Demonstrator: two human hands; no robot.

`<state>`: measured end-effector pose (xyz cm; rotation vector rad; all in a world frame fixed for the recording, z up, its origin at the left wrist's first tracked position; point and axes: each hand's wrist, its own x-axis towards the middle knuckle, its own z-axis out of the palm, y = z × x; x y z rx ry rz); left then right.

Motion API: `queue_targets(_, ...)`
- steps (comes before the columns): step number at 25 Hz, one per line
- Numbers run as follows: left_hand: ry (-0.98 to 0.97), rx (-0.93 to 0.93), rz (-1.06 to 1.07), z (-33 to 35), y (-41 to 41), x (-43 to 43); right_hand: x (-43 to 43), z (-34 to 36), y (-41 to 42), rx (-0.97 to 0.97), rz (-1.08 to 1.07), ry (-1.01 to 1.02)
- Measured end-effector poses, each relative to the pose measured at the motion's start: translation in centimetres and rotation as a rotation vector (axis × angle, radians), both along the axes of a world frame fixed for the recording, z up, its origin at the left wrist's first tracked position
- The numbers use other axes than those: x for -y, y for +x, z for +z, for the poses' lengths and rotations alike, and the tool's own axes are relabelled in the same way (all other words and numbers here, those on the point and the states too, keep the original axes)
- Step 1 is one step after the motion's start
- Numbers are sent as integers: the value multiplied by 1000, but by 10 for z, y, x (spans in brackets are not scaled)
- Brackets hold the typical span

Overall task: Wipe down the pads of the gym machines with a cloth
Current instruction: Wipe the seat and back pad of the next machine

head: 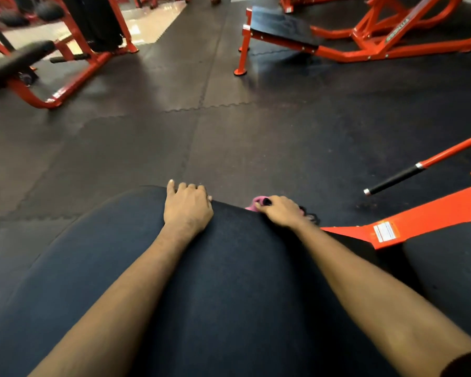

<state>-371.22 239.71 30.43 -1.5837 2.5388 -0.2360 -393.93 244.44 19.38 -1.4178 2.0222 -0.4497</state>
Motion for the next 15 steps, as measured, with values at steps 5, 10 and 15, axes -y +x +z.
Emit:
queue_targets(5, -12, -32, 85, 22, 35, 16, -22, -1, 4, 238, -26, -162)
queue_targets(10, -47, -133, 152, 40, 74, 18, -12, 8, -1, -88, -88, 146)
queue_targets(15, 11, -251, 270, 64, 106, 16, 50, 72, 120, 131, 61, -232)
